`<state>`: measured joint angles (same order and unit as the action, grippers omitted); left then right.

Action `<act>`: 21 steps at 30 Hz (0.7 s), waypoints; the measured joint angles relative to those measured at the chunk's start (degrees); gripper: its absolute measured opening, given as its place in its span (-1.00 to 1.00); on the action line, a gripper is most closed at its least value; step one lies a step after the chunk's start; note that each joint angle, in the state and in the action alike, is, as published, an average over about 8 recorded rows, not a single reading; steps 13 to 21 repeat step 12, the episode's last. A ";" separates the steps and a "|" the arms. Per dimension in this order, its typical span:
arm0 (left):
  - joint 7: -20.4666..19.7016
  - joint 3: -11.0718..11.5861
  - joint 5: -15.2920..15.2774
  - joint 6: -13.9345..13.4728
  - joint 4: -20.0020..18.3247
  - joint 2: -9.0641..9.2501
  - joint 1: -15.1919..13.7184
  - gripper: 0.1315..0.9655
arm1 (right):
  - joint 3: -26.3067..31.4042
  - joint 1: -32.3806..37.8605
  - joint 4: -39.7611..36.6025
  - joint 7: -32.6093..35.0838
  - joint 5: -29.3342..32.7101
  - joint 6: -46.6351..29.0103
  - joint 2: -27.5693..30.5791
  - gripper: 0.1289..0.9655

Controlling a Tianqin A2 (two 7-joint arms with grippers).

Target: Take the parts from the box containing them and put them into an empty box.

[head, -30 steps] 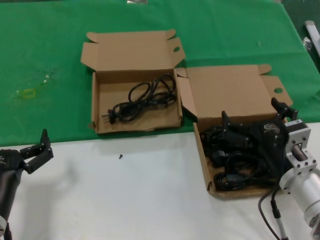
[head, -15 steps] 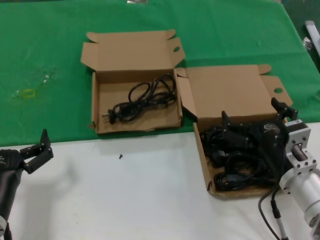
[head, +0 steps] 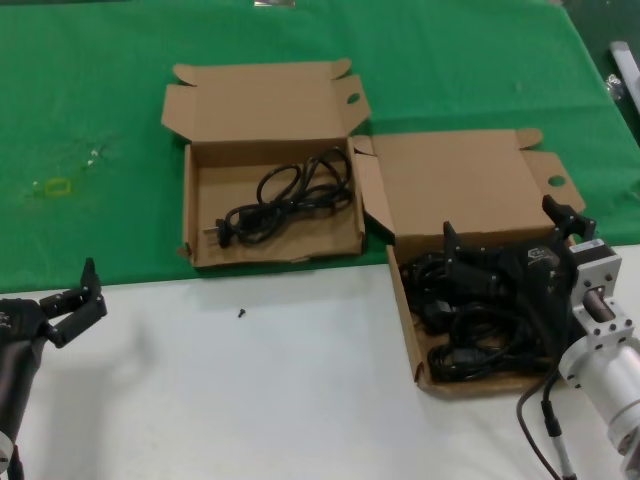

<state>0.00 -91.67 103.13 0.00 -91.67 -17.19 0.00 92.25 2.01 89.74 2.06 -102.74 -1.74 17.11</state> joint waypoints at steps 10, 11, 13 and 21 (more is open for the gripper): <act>0.00 0.00 0.00 0.00 0.00 0.00 0.00 1.00 | 0.00 0.00 0.00 0.00 0.00 0.00 0.00 1.00; 0.00 0.00 0.00 0.00 0.00 0.00 0.00 1.00 | 0.00 0.00 0.00 0.00 0.00 0.00 0.00 1.00; 0.00 0.00 0.00 0.00 0.00 0.00 0.00 1.00 | 0.00 0.00 0.00 0.00 0.00 0.00 0.00 1.00; 0.00 0.00 0.00 0.00 0.00 0.00 0.00 1.00 | 0.00 0.00 0.00 0.00 0.00 0.00 0.00 1.00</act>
